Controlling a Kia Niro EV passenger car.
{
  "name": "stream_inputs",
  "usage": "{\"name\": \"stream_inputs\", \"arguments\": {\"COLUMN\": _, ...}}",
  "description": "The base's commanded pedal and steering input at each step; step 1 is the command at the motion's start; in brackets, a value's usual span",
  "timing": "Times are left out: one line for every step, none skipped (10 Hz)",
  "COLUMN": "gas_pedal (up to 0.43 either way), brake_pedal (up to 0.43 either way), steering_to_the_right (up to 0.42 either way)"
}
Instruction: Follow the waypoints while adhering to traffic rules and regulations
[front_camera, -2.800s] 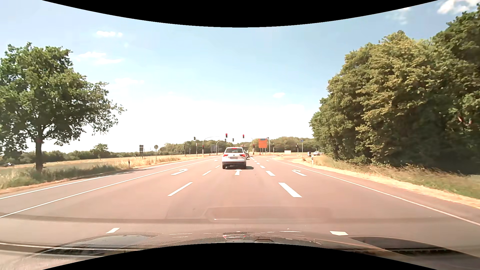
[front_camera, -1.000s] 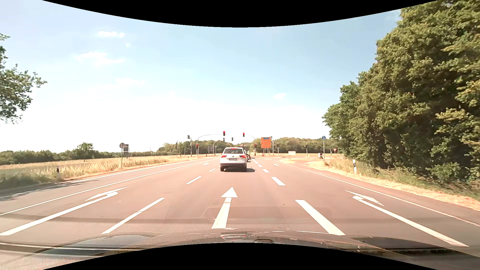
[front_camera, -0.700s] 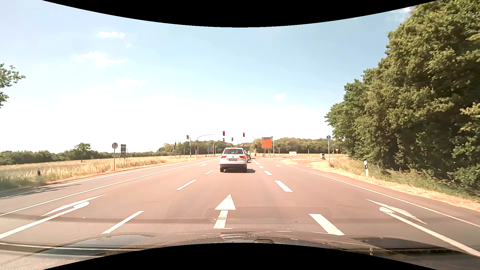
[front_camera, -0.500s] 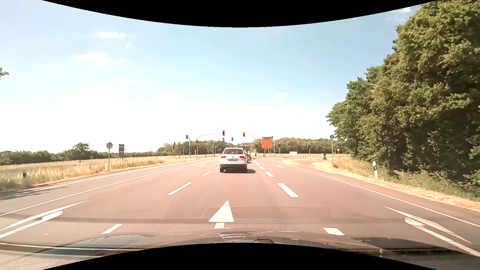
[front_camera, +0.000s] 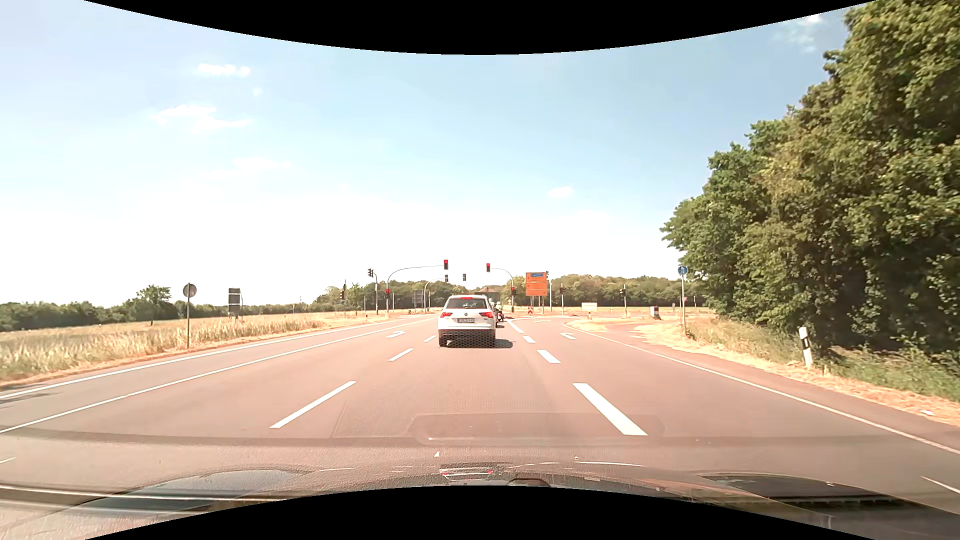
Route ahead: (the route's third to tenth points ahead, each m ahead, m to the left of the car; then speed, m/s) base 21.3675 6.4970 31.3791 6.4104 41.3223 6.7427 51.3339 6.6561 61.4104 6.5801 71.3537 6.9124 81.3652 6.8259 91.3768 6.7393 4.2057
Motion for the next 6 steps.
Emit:
{"name": "stream_inputs", "arguments": {"gas_pedal": 0.000, "brake_pedal": 0.000, "steering_to_the_right": -0.005}}
{"name": "stream_inputs", "arguments": {"gas_pedal": 0.000, "brake_pedal": 0.000, "steering_to_the_right": -0.005}}
{"name": "stream_inputs", "arguments": {"gas_pedal": 0.000, "brake_pedal": 0.000, "steering_to_the_right": -0.005}}
{"name": "stream_inputs", "arguments": {"gas_pedal": 0.000, "brake_pedal": 0.000, "steering_to_the_right": -0.005}}
{"name": "stream_inputs", "arguments": {"gas_pedal": 0.000, "brake_pedal": 0.000, "steering_to_the_right": -0.005}}
{"name": "stream_inputs", "arguments": {"gas_pedal": 0.000, "brake_pedal": 0.000, "steering_to_the_right": -0.005}}
